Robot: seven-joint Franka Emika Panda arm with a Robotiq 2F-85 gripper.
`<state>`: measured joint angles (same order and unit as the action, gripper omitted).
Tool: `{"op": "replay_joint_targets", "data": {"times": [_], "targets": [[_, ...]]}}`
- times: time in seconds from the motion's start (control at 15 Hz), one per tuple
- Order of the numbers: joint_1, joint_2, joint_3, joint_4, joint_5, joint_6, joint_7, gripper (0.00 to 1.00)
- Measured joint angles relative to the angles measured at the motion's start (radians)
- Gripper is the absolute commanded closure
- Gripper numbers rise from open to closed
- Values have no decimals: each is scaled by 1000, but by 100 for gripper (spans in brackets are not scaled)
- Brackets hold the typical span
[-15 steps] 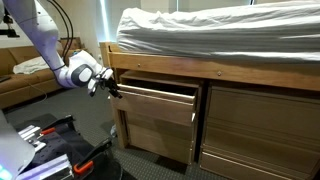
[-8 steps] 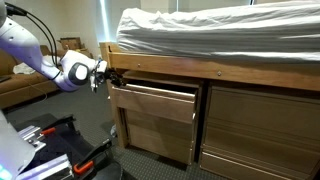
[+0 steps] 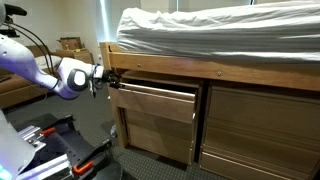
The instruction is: Close the top bedroom drawer
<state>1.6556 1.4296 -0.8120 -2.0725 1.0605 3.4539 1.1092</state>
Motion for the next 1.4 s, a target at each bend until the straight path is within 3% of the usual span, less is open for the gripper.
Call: {"op": "replay_joint_targets", "data": {"times": [0.27, 0.53, 0.73, 0.93, 1.27, 1.4], "targets": [[-23, -81, 18, 77, -156, -1, 155, 0], [-130, -179, 92, 144, -358, -1, 279, 0], [-217, -228, 155, 128, -365, -3, 203, 0], [-239, -236, 176, 129, -378, -16, 184, 0], [-398, -347, 389, 155, -383, -27, 40, 0], [-408, -358, 383, 151, -380, -88, 26, 0]]}}
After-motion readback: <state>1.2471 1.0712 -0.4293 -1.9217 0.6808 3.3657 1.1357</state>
